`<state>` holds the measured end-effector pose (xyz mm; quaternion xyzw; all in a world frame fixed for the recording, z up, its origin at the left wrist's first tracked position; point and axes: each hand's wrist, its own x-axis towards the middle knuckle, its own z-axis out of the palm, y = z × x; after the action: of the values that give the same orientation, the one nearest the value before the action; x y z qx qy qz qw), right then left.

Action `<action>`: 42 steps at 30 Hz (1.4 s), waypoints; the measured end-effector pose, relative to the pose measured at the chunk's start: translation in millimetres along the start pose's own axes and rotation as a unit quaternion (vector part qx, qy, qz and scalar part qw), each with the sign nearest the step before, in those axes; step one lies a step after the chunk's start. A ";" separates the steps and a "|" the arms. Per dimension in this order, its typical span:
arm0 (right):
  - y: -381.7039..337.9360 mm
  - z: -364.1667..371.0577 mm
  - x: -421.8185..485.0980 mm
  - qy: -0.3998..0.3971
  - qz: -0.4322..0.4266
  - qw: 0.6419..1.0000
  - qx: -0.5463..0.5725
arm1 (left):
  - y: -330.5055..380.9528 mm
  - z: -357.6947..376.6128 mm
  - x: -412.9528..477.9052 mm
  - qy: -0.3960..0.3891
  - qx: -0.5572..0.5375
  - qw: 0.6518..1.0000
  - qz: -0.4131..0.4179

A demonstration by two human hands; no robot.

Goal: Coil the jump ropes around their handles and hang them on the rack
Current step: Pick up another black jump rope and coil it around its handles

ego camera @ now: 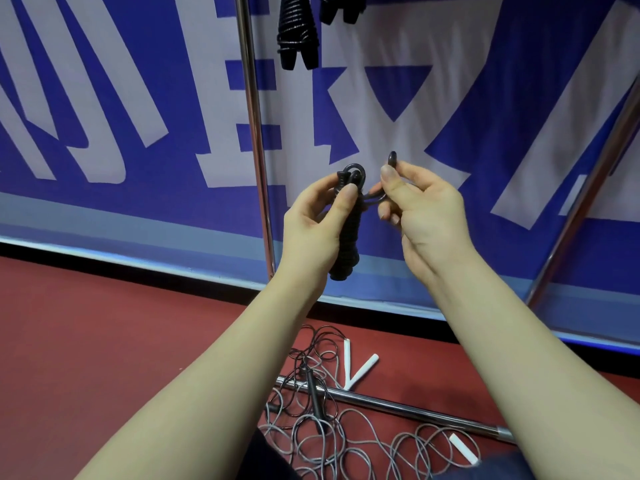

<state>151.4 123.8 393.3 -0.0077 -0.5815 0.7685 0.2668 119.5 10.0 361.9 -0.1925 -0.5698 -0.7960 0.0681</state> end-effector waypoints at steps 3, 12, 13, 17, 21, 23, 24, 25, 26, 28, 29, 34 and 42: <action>2.1 -0.5 2.3 -0.001 -0.004 1.000 0.003 | 1.5 0.5 0.1 0.001 -0.024 1.000 -0.016; 4.5 -3.5 3.9 -0.005 -0.078 0.986 -0.148 | 4.0 -1.7 2.3 -0.005 -0.021 1.000 -0.014; 4.3 -3.6 3.6 -0.006 -0.084 0.984 -0.157 | 4.4 -1.9 2.3 -0.005 -0.020 1.000 -0.014; 4.9 -6.0 3.9 -0.025 -0.091 0.977 -0.193 | 3.8 -4.4 1.9 -0.018 -0.010 1.000 -0.012; 7.9 -7.8 4.3 -0.037 -0.102 0.968 -0.226 | 2.0 -5.5 2.1 -0.031 0.015 0.999 -0.005; 7.8 -9.5 3.2 -0.043 -0.118 0.965 -0.231 | 1.0 -5.6 2.9 -0.037 0.007 0.999 -0.011; 7.6 -10.6 2.7 -0.048 -0.126 0.963 -0.232 | 0.6 -5.8 3.3 -0.042 0.003 0.999 -0.016; 6.6 -11.8 2.4 -0.055 -0.131 0.964 -0.227 | 0.5 -5.9 3.5 -0.046 -0.001 0.999 -0.022; 5.2 -13.2 2.8 -0.064 -0.134 0.965 -0.216 | 1.3 -5.7 3.1 -0.052 -0.006 0.998 -0.028; 3.3 -16.1 3.3 -0.079 -0.148 0.963 -0.210 | 4.6 -5.0 2.3 -0.065 -0.015 0.997 -0.040; 2.6 -17.3 2.8 -0.082 -0.161 0.958 -0.223 | 5.6 -4.5 2.2 -0.071 -0.017 0.996 -0.043; 1.4 -11.7 -4.4 -0.069 -0.287 0.883 -0.366 | 3.8 -5.3 3.4 -0.053 -0.005 0.998 -0.031; 8.1 3.2 -5.0 -0.052 -0.285 0.810 -0.509 | 5.1 -2.2 2.3 -0.010 -0.044 0.997 -0.066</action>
<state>151.4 117.4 385.6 0.0642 -0.8787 0.2508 0.4011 118.5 6.4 366.7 -0.1658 -0.5462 -0.8211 0.0011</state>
